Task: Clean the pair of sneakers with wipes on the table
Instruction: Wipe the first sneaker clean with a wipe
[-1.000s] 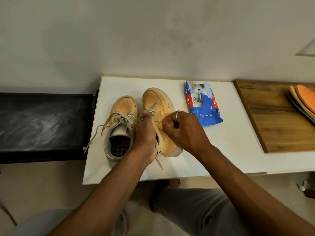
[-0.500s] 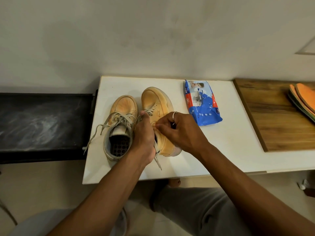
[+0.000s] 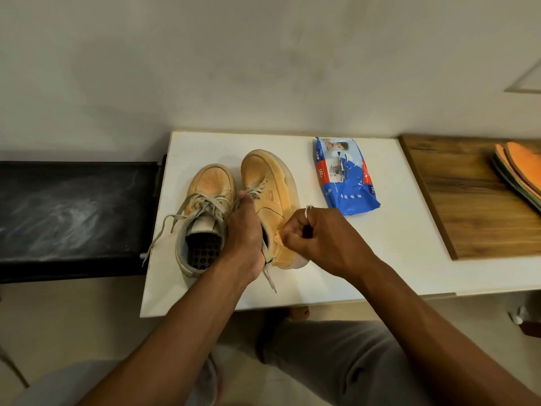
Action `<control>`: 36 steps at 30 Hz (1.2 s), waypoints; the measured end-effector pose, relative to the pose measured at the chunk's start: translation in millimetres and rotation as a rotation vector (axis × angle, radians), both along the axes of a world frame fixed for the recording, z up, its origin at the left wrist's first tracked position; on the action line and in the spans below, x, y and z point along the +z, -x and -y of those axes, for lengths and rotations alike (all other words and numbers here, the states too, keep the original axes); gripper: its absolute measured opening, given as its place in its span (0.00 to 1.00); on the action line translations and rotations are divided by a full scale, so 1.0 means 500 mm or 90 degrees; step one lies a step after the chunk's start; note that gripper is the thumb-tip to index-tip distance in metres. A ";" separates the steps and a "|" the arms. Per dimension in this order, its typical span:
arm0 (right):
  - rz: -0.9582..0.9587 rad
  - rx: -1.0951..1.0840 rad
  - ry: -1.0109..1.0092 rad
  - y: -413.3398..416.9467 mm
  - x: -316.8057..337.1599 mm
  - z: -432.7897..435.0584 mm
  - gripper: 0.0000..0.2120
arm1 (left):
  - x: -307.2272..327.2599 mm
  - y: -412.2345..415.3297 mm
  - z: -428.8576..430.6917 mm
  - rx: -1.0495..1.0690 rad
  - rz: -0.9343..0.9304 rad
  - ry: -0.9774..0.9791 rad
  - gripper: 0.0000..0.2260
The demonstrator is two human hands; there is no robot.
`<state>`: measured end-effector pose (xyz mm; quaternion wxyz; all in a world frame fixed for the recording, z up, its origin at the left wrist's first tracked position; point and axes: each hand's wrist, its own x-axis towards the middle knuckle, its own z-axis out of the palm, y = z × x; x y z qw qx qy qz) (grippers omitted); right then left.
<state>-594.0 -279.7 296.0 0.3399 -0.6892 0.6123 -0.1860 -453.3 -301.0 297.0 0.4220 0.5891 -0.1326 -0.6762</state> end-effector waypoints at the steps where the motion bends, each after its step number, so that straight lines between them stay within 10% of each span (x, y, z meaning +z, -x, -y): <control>1: -0.023 -0.032 0.011 0.007 -0.005 -0.002 0.09 | 0.002 0.001 0.001 -0.003 0.000 0.004 0.23; 25: -0.032 -0.041 -0.022 0.005 -0.014 -0.035 0.11 | -0.016 0.002 -0.011 -0.075 0.066 0.032 0.08; 36: 0.011 0.023 0.054 -0.022 0.002 -0.015 0.08 | -0.009 0.001 -0.005 -0.041 0.040 0.022 0.18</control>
